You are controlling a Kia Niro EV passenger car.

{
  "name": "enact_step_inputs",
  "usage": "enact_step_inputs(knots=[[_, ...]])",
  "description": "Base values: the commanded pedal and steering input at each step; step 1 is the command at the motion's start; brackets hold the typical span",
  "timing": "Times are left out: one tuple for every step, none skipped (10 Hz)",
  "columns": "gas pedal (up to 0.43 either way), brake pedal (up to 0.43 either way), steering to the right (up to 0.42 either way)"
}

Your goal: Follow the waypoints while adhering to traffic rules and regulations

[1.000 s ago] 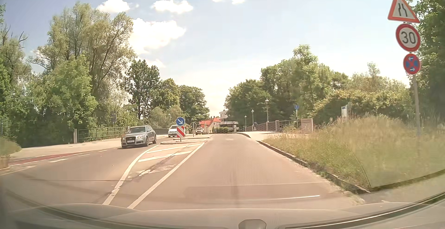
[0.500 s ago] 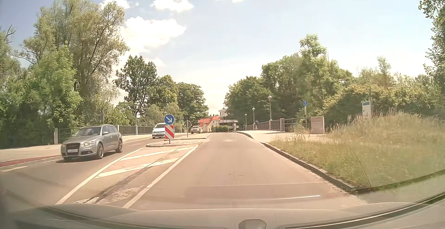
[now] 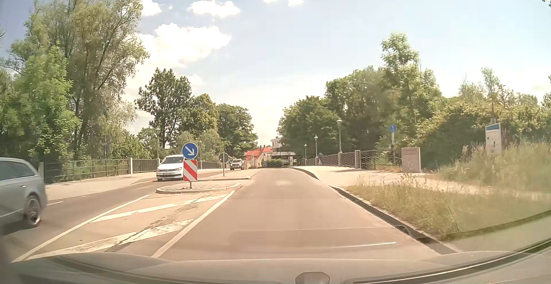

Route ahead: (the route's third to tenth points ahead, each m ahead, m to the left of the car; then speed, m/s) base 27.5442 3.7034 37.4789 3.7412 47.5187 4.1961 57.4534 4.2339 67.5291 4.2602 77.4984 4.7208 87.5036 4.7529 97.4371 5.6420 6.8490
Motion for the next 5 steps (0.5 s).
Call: enact_step_inputs(knots=[[0.169, 0.000, -0.010], [0.169, 0.000, -0.010], [0.169, 0.000, -0.012], [0.169, 0.000, -0.014], [0.169, 0.000, -0.016]])
